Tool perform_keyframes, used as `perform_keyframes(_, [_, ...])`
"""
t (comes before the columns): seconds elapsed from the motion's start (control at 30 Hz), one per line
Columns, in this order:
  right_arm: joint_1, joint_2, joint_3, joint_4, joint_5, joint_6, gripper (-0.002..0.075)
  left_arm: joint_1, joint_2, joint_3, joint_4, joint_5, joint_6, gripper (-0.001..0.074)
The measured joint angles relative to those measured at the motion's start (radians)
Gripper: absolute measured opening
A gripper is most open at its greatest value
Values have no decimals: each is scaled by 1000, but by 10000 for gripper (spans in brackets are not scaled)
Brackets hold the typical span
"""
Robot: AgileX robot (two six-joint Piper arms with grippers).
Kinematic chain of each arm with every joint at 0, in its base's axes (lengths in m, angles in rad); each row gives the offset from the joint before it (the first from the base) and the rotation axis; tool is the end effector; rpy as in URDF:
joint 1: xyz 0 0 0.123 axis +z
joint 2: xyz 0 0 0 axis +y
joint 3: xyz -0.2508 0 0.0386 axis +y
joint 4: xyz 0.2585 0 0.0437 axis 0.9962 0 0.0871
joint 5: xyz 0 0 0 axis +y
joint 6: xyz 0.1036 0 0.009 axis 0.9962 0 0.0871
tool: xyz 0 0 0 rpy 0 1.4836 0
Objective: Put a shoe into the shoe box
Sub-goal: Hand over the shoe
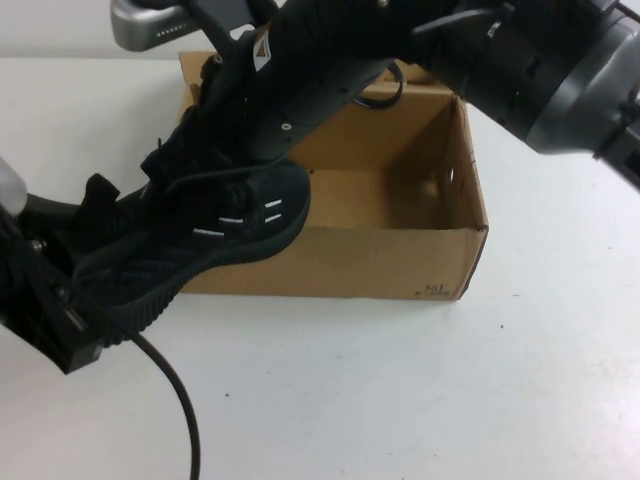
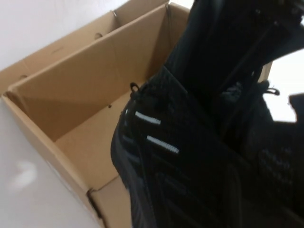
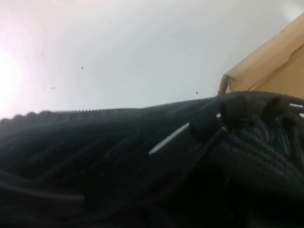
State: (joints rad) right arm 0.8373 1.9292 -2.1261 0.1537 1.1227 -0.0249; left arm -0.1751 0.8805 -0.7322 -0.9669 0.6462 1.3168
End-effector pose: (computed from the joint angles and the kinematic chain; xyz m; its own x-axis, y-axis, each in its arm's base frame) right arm 0.2827 0.3352 0.3614 -0.5290 -0.5246 -0.6671 -0.7762 0.6168 0.1304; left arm 0.2006 -0.0879 0.3054 -0.1365 0.4146 -0.8997 0.7225 0.6631 0.1960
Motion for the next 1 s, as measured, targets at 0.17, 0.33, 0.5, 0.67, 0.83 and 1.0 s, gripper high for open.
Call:
perform_keyframes(0.17, [0,-9,-28,22,-17,-40,200,-4,1,0,-16,7,6,82])
perform_keyframes(0.33, [0,-20,-81,101,-23,-155,476,-7,2,0,-35,31,12,82])
perform_keyframes(0.5, [0,-60,-129,121,-29,-351,526,-7,0,0,-55,50,44,81])
perform_keyframes(0.67, [0,-147,-136,118,28,-593,531,-7,-9,-17,-57,115,80,81])
perform_keyframes(0.83, [0,-212,-136,122,128,-700,515,13,-8,-76,-24,182,106,81])
perform_keyframes(1.0, [0,-243,-113,124,140,-710,505,125,22,-138,-22,321,167,81])
